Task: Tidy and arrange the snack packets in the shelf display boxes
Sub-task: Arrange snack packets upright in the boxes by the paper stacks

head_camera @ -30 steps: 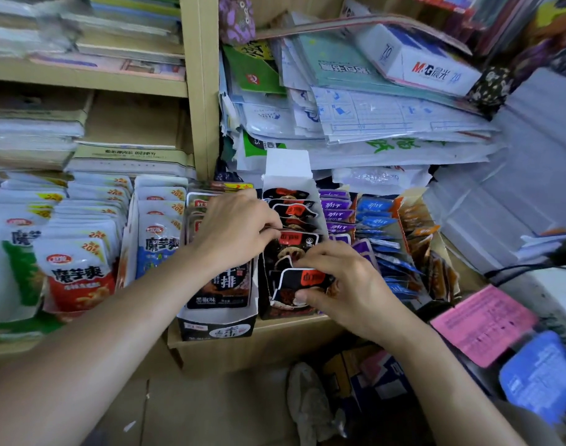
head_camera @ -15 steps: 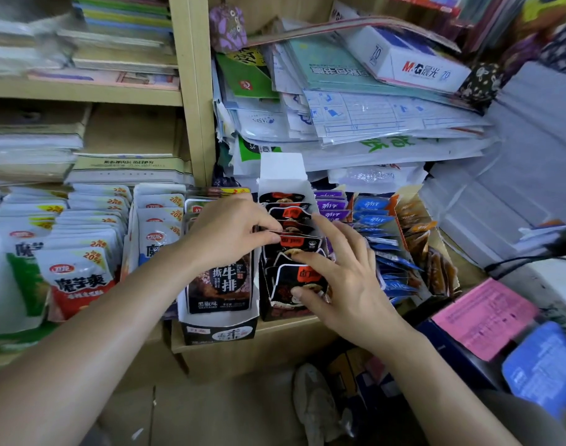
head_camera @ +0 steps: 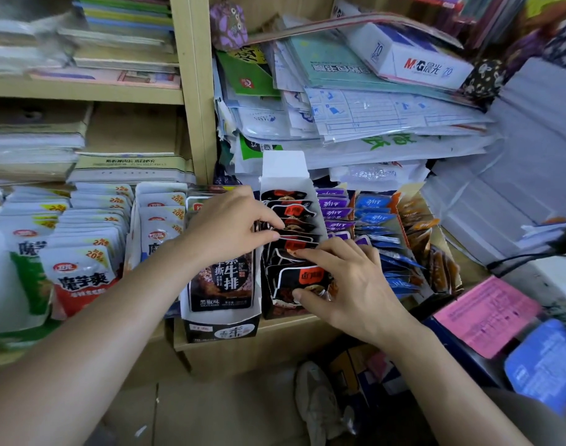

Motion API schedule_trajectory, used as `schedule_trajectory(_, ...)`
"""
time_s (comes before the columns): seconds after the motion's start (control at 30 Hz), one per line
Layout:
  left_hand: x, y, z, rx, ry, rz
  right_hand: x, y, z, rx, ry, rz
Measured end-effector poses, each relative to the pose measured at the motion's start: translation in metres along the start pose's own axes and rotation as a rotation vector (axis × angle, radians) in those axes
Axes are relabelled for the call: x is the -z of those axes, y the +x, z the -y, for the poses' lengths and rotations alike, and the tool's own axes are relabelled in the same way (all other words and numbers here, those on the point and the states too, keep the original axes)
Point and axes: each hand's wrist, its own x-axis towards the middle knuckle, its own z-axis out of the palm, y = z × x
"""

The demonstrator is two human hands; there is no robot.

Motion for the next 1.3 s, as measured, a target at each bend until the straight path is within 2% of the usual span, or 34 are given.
schedule_trajectory(0.2, -0.007, 0.012, -0.011, -0.004, 0.216, 0.009, -0.001, 0.0, 0.001, -0.007, 0.035, 0.015)
schedule_trajectory(0.43, -0.014, 0.016, -0.018, -0.129, 0.173, -0.167, 0.001, 0.0, 0.0, -0.004, 0.06, 0.045)
schedule_trajectory(0.53, -0.019, 0.019, -0.012, -0.15, 0.249, -0.15, 0.0, -0.002, -0.001, -0.012, 0.066, 0.049)
schedule_trajectory(0.83, -0.019, 0.026, -0.018, -0.048, 0.469, 0.026, -0.001, -0.004, 0.0, -0.007, 0.085, 0.06)
schedule_trajectory(0.97, -0.024, 0.025, -0.017, -0.022, 0.414, -0.009, -0.002, -0.005, -0.004, 0.033, 0.135, 0.073)
schedule_trajectory(1.17, -0.019, 0.013, -0.015, -0.125, 0.269, -0.147, -0.007, -0.01, -0.005, 0.061, 0.111, 0.043)
schedule_trajectory(1.3, -0.014, 0.01, -0.012, -0.172, 0.21, -0.15, -0.007, -0.006, -0.005, 0.034, 0.105, 0.008)
